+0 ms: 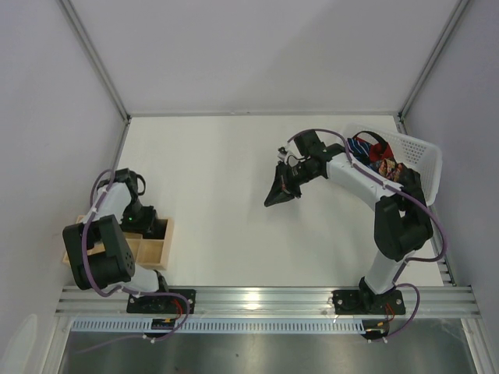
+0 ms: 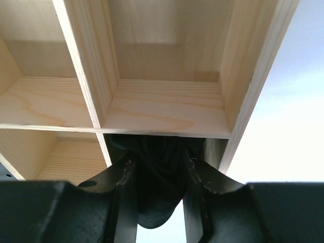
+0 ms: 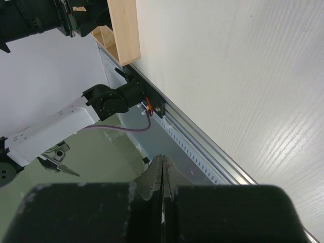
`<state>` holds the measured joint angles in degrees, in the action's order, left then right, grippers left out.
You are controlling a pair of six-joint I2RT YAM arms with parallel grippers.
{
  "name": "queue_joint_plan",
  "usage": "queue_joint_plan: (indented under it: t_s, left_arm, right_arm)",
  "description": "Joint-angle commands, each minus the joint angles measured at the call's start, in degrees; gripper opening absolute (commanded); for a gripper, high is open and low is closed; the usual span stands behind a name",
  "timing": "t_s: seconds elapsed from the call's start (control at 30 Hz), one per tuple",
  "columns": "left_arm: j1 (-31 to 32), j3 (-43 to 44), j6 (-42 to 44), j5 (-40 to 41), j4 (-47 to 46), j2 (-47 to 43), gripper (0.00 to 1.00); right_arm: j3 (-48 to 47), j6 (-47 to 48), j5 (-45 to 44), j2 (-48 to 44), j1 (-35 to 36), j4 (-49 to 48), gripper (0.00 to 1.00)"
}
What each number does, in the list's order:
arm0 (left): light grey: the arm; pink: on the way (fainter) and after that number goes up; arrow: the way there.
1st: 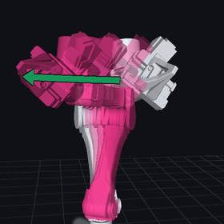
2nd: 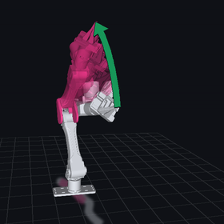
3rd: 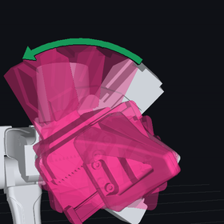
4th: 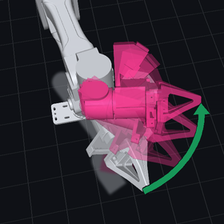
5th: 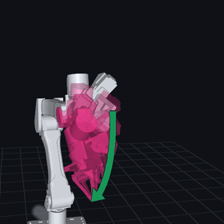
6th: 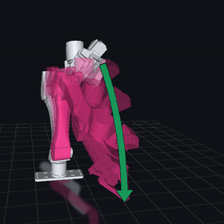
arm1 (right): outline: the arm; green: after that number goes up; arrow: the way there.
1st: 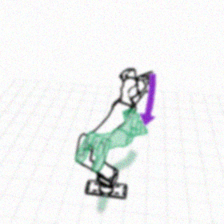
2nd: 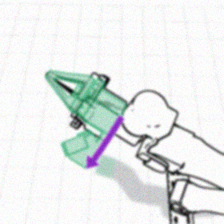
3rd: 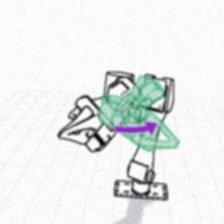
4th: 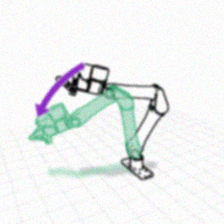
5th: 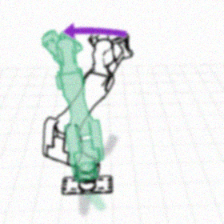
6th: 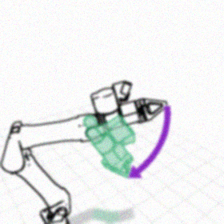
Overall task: Roll the ties
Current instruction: Place the rolled tie into the container
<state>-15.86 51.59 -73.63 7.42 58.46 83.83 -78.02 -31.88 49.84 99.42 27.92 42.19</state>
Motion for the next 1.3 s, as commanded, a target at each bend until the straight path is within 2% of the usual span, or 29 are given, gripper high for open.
queue_joint_plan:
  t_s: [0.0,0.03,0.07,0.2,0.23,0.33,0.53,0.83,0.9,1.0,1.07,1.27]
  left_arm:
    - [0.3,-1.5,-1.4,1.0,-0.3,-1.2,0.15]
    - [0.3,-1.5,-1.4,1.0,-0.4,-1.2,0.25]
    - [0.4,-1.3,-1.5,0.9,-0.1,-1.4,0.40]
    - [0.4,-1.3,-2.6,1.9,0.9,-3.2,0.46]
    - [0.5,-1.2,-3.0,2.2,1.3,-3.5,0.52]
    - [0.4,-0.9,-3.4,2.2,2.5,-4.6,0.61]
    - [0.4,-0.2,-3.6,3.6,5.0,-5.8,0.72]
    - [0.4,-0.6,-2.7,3.5,6.5,-8.6,0.77]
    - [0.5,-0.5,-2.7,3.2,6.8,-9.7,0.83]
    - [0.9,0.4,-2.5,3.0,7.8,-10.9,0.86]
    - [1.1,1.9,-2.3,2.8,8.6,-11.2,0.92]
    - [3.8,9.8,-0.6,4.1,14.0,-12.9,0.98]
  right_arm:
    - [-2.6,0.2,1.0,0.3,-0.1,0.3,0.00]
    - [-2.6,0.2,1.0,0.3,-0.1,0.3,0.00]
    - [-2.6,0.2,1.0,0.2,-0.2,0.3,0.00]
    - [-2.5,0.2,1.1,0.2,-0.5,0.2,0.00]
    - [-2.4,0.2,1.1,0.2,-0.6,0.1,0.00]
    - [-2.4,0.1,1.2,0.2,-0.7,0.1,0.00]
    - [-2.5,0.2,1.4,0.3,-0.8,-0.2,0.00]
    - [-2.8,0.6,1.4,0.2,-0.8,0.2,0.00]
    - [-2.8,0.7,1.4,0.2,-0.9,0.3,0.00]
    - [-3.0,0.6,1.4,0.2,-0.9,0.3,0.00]
    - [-3.2,0.5,1.4,0.3,-0.9,0.3,0.00]
    - [-3.1,0.5,1.2,-0.1,-0.9,0.3,0.00]
